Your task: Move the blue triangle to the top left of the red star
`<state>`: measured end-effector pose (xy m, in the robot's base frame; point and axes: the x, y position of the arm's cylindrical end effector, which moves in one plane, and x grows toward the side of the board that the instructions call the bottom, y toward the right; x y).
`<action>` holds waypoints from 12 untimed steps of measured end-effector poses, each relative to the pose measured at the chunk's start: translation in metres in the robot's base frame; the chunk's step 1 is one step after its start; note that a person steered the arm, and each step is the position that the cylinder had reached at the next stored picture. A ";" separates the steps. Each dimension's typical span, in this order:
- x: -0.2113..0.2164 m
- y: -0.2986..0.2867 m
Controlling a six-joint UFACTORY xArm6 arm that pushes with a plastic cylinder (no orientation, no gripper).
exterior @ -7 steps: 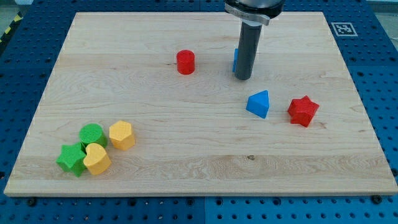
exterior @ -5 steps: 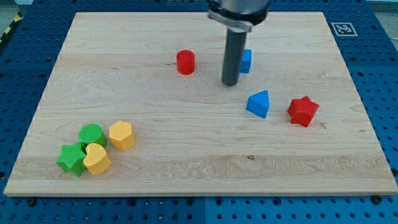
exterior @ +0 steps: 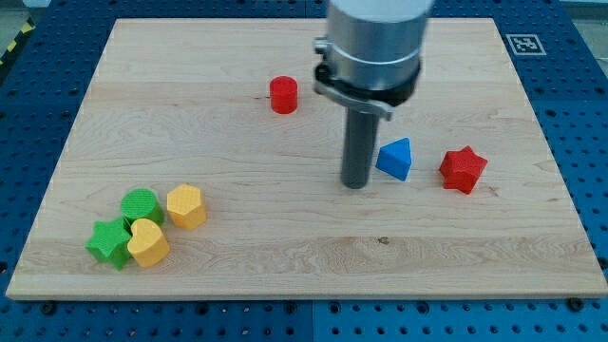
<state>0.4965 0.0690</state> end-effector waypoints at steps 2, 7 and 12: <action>0.000 0.069; 0.000 0.013; -0.021 0.054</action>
<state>0.4758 0.1231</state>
